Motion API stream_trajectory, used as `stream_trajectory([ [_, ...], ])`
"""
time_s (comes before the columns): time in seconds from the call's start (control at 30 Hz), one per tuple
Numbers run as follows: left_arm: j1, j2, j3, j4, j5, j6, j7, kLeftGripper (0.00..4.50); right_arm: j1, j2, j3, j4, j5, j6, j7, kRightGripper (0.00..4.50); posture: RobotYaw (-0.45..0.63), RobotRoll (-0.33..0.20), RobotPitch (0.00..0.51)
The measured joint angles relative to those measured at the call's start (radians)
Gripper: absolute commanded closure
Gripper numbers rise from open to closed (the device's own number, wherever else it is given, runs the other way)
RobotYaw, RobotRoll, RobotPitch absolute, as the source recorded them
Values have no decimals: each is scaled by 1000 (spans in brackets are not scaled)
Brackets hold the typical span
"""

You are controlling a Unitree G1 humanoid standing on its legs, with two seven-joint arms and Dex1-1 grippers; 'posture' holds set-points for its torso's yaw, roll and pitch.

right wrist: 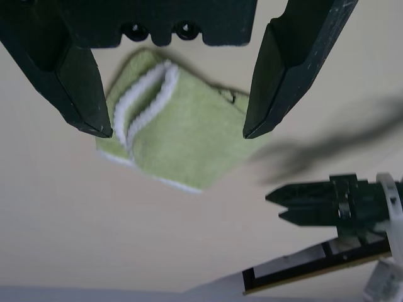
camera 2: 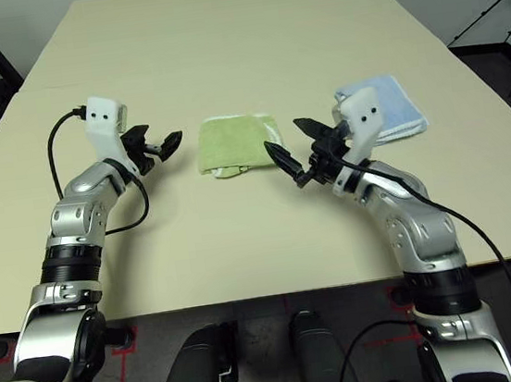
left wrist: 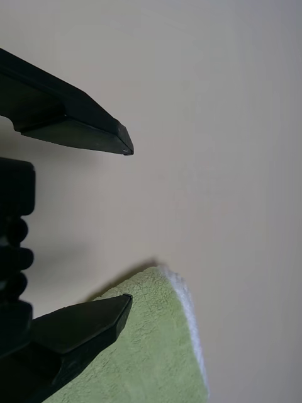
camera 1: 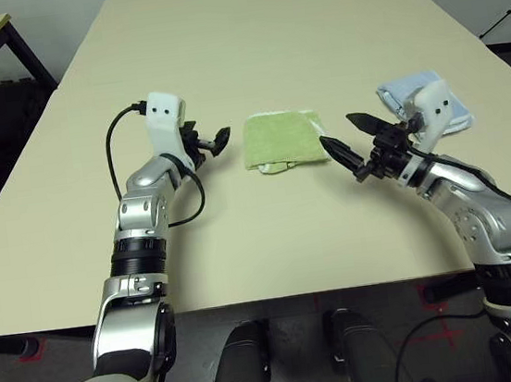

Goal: Fold the towel and set it aside.

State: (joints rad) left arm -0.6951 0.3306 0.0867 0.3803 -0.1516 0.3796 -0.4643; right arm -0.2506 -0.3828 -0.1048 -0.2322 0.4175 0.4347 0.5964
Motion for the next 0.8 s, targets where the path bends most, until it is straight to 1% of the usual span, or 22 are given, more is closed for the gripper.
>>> stream_trajectory([
  [0.07, 2, 3, -7, -2, 2, -2, -3, 36, 38, -4, -13, 0, 1, -23, 10, 0, 44, 0, 87],
  [0.17, 3, 5, -16, -1, 5, -3, -6, 36, 54, -23, -22, 1, -8, -74, 26, 0, 43, 0, 86],
  [0.4, 3, 11, -30, -1, 16, -13, -17, 36, 82, -70, -21, 89, -83, -242, 61, 0, 43, 0, 89],
  [0.6, 21, 21, -51, -6, 22, -4, -35, 36, 81, -77, -14, 90, -78, -264, 120, 0, 44, 0, 93],
  [0.8, 35, 30, -65, -6, 23, 9, -53, 36, 84, -98, -14, 95, -48, -259, 184, 0, 40, 0, 96],
])
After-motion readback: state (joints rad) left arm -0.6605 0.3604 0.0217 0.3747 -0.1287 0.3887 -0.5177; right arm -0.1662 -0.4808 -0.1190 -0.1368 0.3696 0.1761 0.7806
